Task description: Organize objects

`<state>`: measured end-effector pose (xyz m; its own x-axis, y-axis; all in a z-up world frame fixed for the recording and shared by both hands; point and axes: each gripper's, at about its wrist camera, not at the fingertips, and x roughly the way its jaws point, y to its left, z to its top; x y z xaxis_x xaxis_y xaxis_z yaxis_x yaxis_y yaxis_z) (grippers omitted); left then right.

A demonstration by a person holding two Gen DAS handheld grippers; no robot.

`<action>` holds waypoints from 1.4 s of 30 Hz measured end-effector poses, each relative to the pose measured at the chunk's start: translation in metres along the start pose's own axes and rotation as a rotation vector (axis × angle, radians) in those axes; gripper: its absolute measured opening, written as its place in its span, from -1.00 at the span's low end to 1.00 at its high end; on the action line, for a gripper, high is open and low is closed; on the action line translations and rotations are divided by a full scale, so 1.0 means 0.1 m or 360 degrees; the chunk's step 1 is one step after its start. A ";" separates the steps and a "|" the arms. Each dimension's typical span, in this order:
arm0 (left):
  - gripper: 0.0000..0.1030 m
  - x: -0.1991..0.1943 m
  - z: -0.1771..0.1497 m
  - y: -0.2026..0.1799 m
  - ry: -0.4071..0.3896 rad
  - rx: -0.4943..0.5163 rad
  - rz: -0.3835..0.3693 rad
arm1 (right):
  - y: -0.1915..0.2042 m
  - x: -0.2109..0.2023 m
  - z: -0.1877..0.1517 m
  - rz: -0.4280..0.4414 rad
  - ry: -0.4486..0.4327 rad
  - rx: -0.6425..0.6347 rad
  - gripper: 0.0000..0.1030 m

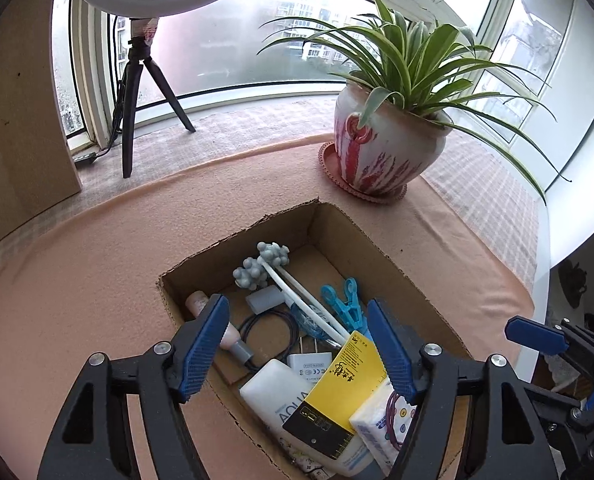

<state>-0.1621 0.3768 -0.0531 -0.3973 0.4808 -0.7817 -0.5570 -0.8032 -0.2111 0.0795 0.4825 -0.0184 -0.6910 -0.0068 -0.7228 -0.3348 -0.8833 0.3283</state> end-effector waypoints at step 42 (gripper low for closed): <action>0.78 -2.11 -1.61 1.90 -0.0178 -0.0478 0.0477 | 2.14 0.54 -0.42 0.0090 0.0126 -0.0366 0.38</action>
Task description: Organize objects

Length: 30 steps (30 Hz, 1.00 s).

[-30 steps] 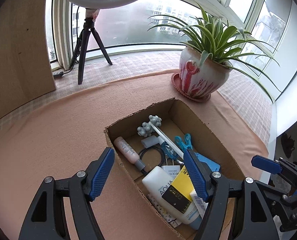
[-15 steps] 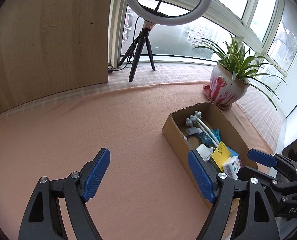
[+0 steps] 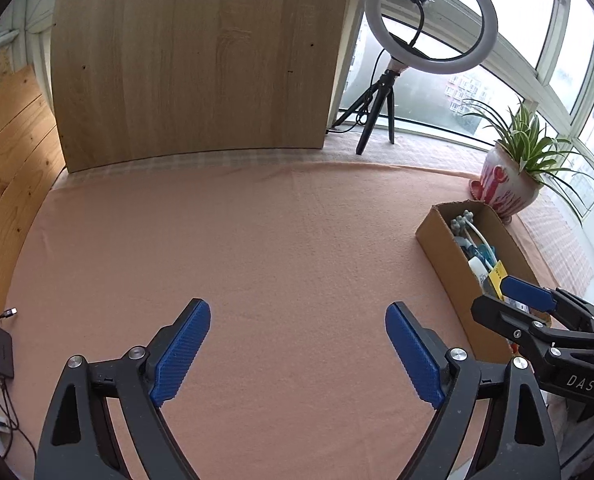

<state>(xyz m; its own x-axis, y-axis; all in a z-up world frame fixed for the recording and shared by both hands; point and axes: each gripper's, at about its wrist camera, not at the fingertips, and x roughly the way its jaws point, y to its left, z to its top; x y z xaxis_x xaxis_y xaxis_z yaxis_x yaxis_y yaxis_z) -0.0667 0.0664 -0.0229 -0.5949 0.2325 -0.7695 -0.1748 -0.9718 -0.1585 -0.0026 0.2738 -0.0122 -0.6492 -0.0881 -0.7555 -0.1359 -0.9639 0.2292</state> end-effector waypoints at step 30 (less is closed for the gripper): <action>0.81 -0.24 -0.60 0.65 0.0109 -0.0083 0.0165 | 0.97 0.21 -0.34 -0.0110 0.0014 -0.0191 0.39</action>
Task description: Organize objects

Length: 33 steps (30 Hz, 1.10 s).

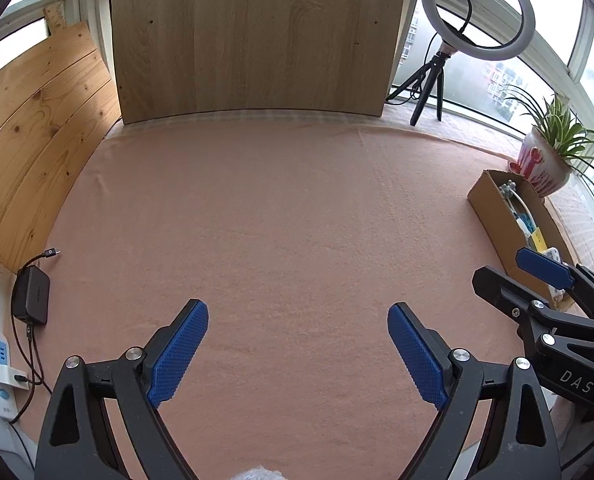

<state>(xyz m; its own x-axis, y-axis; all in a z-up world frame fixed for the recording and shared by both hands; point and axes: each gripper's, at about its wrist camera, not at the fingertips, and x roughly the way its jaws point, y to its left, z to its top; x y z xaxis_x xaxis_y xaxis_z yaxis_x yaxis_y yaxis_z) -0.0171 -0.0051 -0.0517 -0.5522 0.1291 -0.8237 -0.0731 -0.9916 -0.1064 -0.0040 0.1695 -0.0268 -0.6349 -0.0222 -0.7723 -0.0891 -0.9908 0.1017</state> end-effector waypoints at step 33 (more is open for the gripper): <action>0.81 -0.03 0.07 0.07 0.0000 -0.0014 0.0004 | -0.05 -0.02 -0.07 -0.0030 0.0000 0.0062 0.39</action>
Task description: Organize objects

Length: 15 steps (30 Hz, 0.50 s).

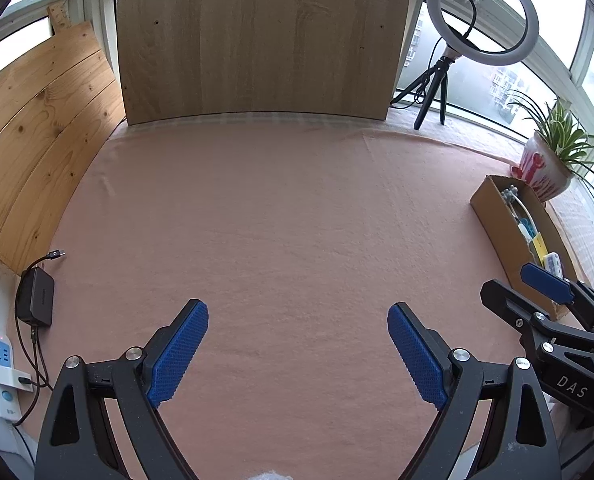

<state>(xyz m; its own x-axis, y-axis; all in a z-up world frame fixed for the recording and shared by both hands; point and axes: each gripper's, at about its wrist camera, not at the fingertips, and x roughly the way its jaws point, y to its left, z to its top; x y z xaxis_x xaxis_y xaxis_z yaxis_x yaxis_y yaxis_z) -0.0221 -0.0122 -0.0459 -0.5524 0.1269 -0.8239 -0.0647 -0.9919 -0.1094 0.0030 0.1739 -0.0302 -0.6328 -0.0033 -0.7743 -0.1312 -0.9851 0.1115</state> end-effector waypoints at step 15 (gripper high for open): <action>0.81 0.00 0.01 0.00 0.0005 -0.0001 -0.0002 | -0.01 0.00 0.01 -0.0004 -0.0002 0.0003 0.39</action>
<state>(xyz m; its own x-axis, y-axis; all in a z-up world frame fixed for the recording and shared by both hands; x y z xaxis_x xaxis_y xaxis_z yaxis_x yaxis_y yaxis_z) -0.0227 -0.0119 -0.0451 -0.5495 0.1283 -0.8256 -0.0647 -0.9917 -0.1110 0.0025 0.1752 -0.0303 -0.6333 -0.0005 -0.7739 -0.1342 -0.9848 0.1105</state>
